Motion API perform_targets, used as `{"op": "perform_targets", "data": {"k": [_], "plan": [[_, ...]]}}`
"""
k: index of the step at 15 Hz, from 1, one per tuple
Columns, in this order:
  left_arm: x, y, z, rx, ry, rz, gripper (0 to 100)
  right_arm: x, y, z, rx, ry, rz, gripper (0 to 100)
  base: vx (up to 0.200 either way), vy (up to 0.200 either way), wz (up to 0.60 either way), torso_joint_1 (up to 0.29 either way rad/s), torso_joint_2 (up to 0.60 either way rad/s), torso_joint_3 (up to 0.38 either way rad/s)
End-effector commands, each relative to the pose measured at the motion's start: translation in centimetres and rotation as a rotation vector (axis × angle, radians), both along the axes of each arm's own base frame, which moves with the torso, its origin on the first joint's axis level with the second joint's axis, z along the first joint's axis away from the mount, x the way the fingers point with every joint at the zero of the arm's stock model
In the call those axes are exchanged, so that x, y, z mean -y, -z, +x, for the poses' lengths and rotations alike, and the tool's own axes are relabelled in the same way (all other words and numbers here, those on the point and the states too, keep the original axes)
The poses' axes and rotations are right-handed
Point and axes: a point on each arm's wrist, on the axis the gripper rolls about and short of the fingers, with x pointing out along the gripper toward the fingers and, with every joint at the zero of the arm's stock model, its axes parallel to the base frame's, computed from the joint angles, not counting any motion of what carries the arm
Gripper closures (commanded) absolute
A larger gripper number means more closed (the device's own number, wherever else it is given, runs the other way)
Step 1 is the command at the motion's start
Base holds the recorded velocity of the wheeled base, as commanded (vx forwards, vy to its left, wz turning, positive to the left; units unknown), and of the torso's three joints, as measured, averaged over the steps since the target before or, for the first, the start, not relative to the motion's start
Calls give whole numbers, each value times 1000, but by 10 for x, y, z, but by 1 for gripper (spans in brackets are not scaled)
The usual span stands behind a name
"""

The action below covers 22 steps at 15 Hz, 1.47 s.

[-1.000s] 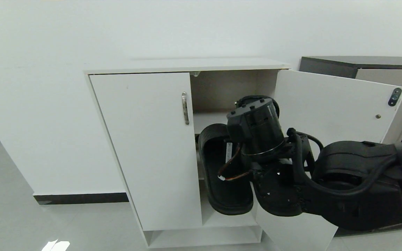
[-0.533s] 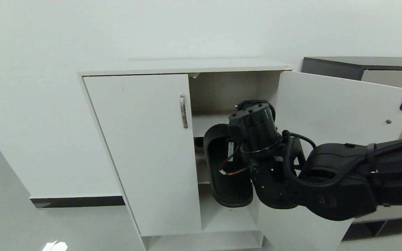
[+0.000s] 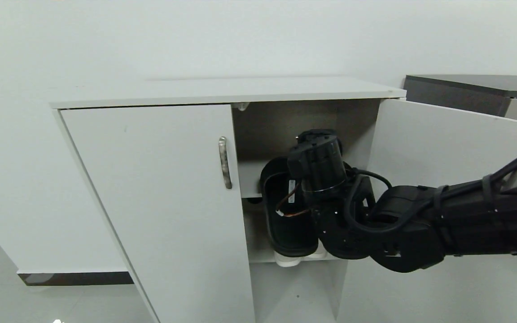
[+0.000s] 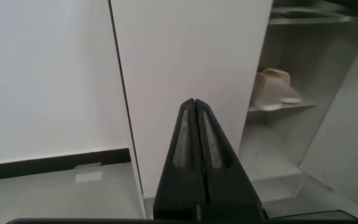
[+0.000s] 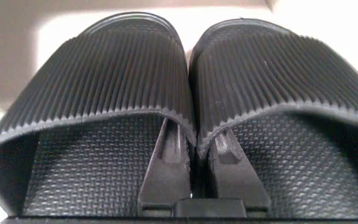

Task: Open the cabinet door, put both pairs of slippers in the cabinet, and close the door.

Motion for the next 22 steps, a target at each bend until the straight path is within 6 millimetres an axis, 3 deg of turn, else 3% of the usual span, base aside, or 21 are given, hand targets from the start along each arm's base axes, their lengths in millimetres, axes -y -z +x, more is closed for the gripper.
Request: {"op": "perform_targets", "data": {"k": [1, 3, 12, 17, 22], "plan": [[0, 0, 0, -1, 0, -1, 100, -10, 9, 9, -5, 0, -6, 100, 200, 0, 0, 2, 2, 7], [0, 0, 0, -1, 0, -1, 100, -16, 16, 19, -3, 10, -8, 100, 200, 0, 0, 2, 0, 0], [0, 0, 0, -2, 0, -4, 100, -14, 10, 71, 48, 29, -6, 100, 0, 0, 0, 0, 0, 0], [0, 0, 0, -2, 0, -2, 100, -15, 13, 83, 50, 16, 4, 100, 0, 0, 0, 0, 0, 0], [0, 0, 0, -2, 0, -2, 100, -12, 32, 103, 29, 24, -17, 100, 0, 0, 0, 0, 0, 0]]}}
